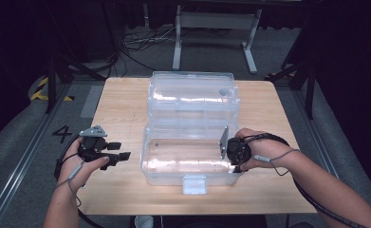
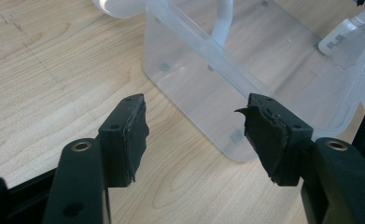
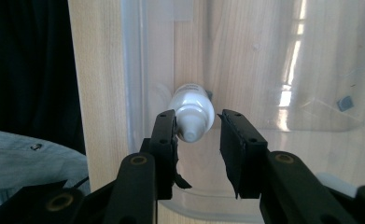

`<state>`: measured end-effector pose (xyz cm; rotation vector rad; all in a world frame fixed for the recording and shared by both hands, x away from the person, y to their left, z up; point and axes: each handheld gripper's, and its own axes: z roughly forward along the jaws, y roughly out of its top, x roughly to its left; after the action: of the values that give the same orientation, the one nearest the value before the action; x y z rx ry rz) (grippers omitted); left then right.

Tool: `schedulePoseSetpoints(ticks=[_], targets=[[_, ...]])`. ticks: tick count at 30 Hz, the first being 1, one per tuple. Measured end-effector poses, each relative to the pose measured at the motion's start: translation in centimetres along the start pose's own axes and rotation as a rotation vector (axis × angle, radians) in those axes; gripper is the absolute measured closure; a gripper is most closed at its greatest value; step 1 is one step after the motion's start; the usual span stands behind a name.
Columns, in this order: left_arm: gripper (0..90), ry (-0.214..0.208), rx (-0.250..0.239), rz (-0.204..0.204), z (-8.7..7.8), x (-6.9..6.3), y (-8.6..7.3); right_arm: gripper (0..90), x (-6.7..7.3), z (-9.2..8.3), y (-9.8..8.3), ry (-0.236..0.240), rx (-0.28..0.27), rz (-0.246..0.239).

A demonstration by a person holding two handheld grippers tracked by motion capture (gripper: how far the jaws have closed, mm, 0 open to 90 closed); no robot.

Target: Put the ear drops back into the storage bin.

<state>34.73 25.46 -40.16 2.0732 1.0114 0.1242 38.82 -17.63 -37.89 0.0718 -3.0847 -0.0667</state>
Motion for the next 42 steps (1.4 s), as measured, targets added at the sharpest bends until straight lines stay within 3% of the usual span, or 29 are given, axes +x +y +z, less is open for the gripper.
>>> schedulePoseSetpoints(ticks=[6, 13, 25, 30, 33, 34, 35, 42], targets=[[39.2, 0.000, -0.001, 0.007, 0.0, 0.0, 0.2, 65.9, 0.5, -1.7, -0.1, -0.022, -0.042, 0.014], [39.2, -0.005, -0.004, 0.010, 0.2, -0.1, 0.4, 63.8, 1.8, -3.3, 0.0, -0.017, -0.161, 0.003], [38.1, -0.002, -0.030, 0.021, 0.3, -0.4, 1.2, 63.9, 2.6, -1.4, 0.3, -0.016, -0.272, 0.040], [37.6, -0.001, -0.039, 0.023, 0.4, -0.5, 1.4, 64.1, 2.6, -0.8, 0.3, -0.010, -0.285, 0.065], [37.1, -0.001, -0.043, 0.028, 0.5, -0.6, 1.6, 64.3, 2.6, -0.3, 0.3, -0.009, -0.285, 0.051], [37.1, -0.001, -0.044, 0.032, 0.5, -0.6, 1.6, 65.0, 2.8, -0.1, 0.4, -0.006, -0.298, 0.080], [37.3, -0.003, -0.042, 0.042, 0.5, -0.6, 1.7, 65.7, 2.7, 0.1, 0.4, -0.008, -0.299, 0.067], [38.1, -0.020, -0.057, 0.052, 0.6, -0.9, 2.0, 76.1, 2.9, 1.3, 0.5, -0.010, -0.300, 0.086]])
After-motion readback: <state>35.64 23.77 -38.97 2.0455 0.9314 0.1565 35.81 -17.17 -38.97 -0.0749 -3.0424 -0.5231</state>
